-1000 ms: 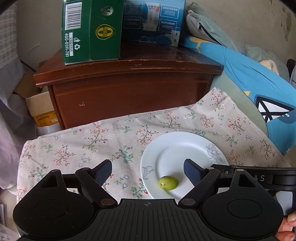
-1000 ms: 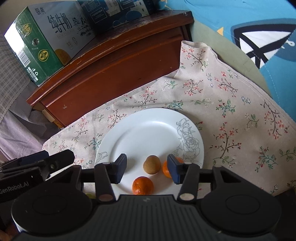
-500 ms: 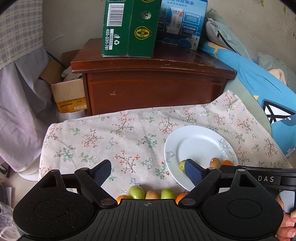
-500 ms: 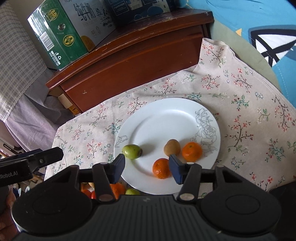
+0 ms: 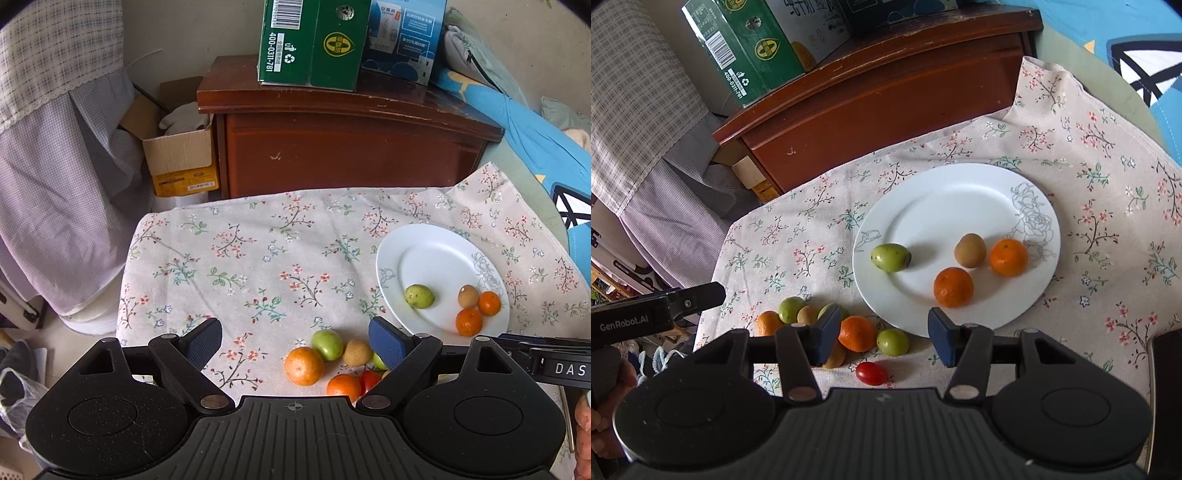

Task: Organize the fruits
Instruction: 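Lift both tools away from the plate, then grasp the large orange with the left tool while the right tool grasps a red cherry tomato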

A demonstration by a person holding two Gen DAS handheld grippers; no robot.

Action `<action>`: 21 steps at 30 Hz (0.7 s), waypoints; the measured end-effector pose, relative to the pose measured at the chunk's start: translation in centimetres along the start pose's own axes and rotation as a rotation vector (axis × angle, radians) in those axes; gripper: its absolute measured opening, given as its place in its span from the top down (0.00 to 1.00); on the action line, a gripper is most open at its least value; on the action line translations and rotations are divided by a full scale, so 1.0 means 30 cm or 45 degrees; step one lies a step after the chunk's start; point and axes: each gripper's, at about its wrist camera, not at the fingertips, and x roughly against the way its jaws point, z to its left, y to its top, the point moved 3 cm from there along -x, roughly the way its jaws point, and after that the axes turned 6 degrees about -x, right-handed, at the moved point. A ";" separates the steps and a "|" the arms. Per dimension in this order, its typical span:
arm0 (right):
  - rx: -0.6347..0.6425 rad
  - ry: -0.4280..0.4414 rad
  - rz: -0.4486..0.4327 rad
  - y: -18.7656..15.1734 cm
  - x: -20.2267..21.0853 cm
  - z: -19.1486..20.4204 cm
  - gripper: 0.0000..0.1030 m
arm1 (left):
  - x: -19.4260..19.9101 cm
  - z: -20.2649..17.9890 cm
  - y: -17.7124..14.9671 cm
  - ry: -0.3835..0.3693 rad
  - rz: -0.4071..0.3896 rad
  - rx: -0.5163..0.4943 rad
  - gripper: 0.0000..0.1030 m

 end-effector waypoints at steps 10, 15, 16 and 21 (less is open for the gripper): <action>0.015 -0.005 0.071 -0.108 -0.020 0.017 0.48 | -0.038 0.041 -0.048 0.023 0.055 -0.012 0.14; 0.051 -0.011 0.110 -0.166 -0.049 0.032 0.48 | -0.066 0.062 -0.070 0.034 0.070 0.001 0.14; 0.065 -0.019 0.110 -0.174 -0.054 0.037 0.48 | -0.071 0.064 -0.073 0.030 0.070 0.004 0.14; 0.113 -0.038 0.087 -0.182 -0.070 0.050 0.48 | -0.098 0.070 -0.084 0.013 0.064 0.001 0.15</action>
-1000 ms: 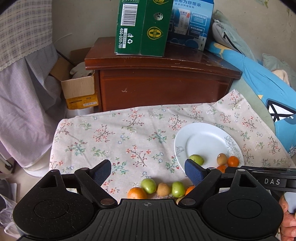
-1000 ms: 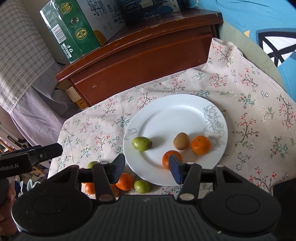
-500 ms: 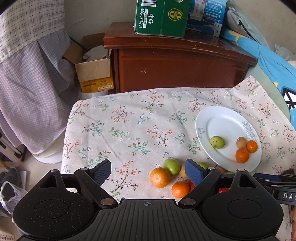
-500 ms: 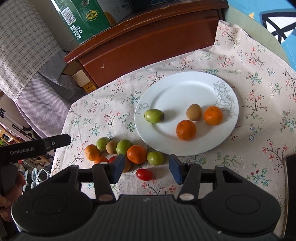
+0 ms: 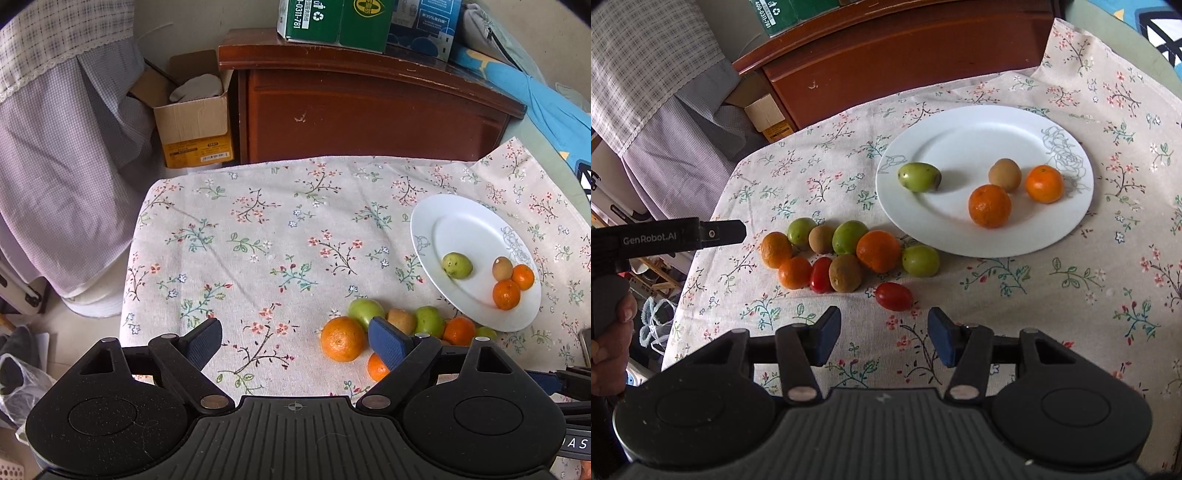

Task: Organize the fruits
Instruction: 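Grasp the large orange with the left tool while the right tool grasps a red cherry tomato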

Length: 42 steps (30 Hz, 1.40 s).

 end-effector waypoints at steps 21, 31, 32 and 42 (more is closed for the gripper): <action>0.075 -0.063 -0.039 0.003 -0.066 0.019 0.54 | -0.100 -0.047 -0.030 -0.071 0.015 -0.045 0.21; 0.142 -0.088 -0.062 -0.001 -0.075 0.030 0.67 | -0.124 -0.053 -0.036 -0.093 0.018 -0.045 0.43; 0.153 -0.090 -0.062 -0.002 -0.075 0.032 0.71 | -0.122 -0.056 -0.037 -0.099 0.016 -0.050 0.46; 0.174 -0.086 -0.064 -0.004 -0.073 0.038 0.75 | -0.132 -0.057 -0.038 -0.130 0.013 -0.021 0.52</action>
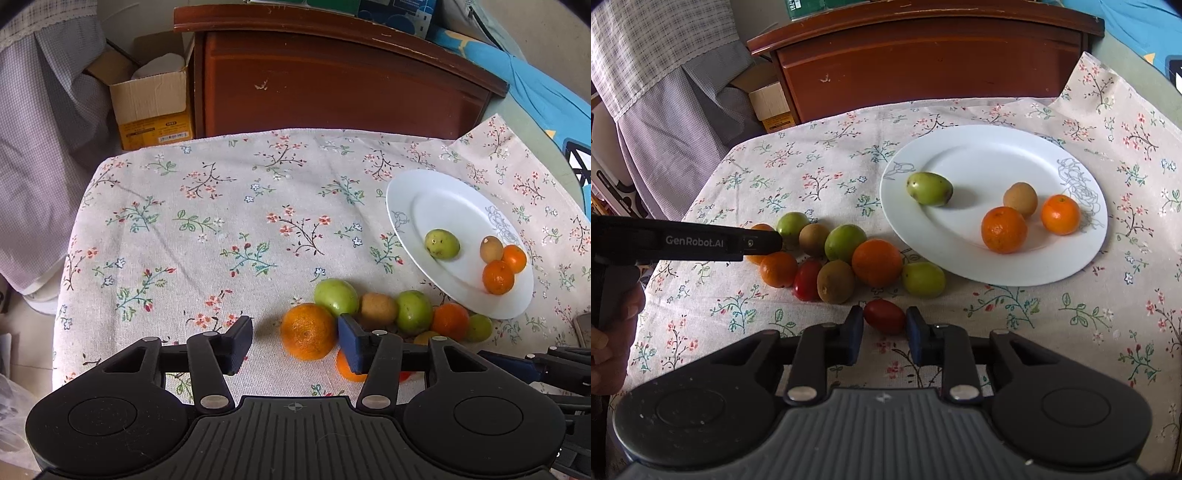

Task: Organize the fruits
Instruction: 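Grasp the large orange with the left tool while the right tool grasps a red cherry tomato, then carry both fruits over the plate while the right tool releases the tomato onto it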

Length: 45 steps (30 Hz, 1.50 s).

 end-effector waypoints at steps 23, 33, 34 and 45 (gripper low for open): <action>0.007 0.006 0.004 0.001 0.000 0.010 0.76 | 0.003 -0.006 -0.004 -0.012 -0.009 -0.015 0.52; -0.045 0.027 0.016 0.006 0.000 -0.003 0.76 | 0.006 -0.012 0.000 -0.049 -0.002 -0.014 0.70; -0.046 0.027 0.016 0.006 0.000 -0.003 0.76 | 0.009 -0.010 0.000 -0.048 -0.002 -0.006 0.70; -0.068 0.043 -0.004 0.025 0.026 0.001 0.76 | 0.079 -0.015 0.016 -0.001 -0.054 -0.017 0.71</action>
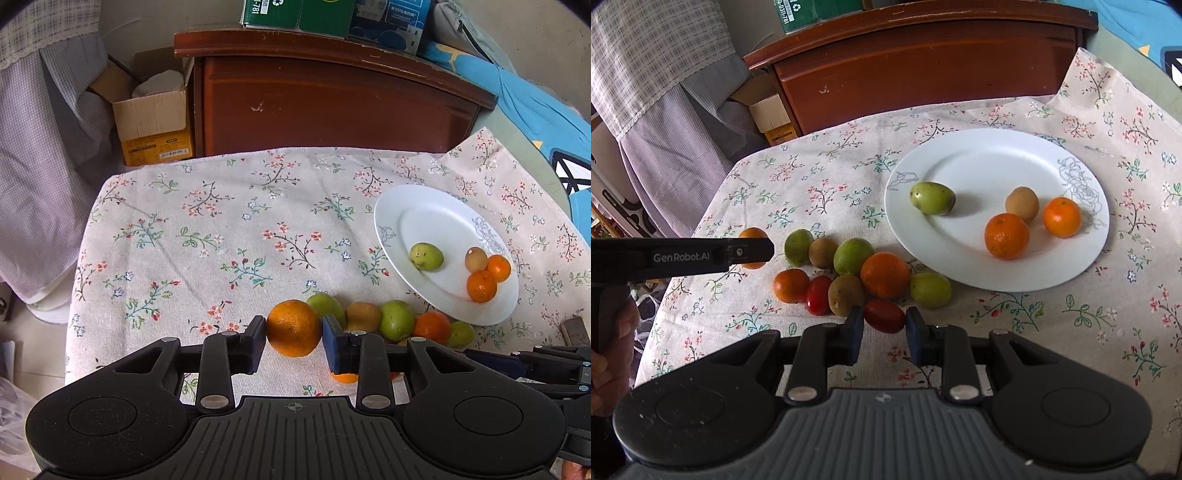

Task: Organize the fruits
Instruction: 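Carry both fruits over the plate while the right tool releases the tomato onto it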

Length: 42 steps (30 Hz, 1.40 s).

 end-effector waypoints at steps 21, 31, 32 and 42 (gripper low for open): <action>-0.034 0.039 -0.160 0.094 0.120 -0.004 0.76 | 0.114 -0.084 0.077 -0.035 -0.129 -0.016 0.71; -0.094 0.019 -0.292 0.210 0.201 -0.075 0.76 | 0.128 -0.158 0.139 -0.103 -0.189 -0.025 0.70; -0.098 0.016 -0.302 0.219 0.207 -0.081 0.76 | 0.128 -0.164 0.143 -0.108 -0.193 -0.026 0.70; -0.199 0.020 -0.338 0.317 0.210 -0.175 0.76 | 0.067 -0.269 0.178 -0.192 -0.184 -0.068 0.70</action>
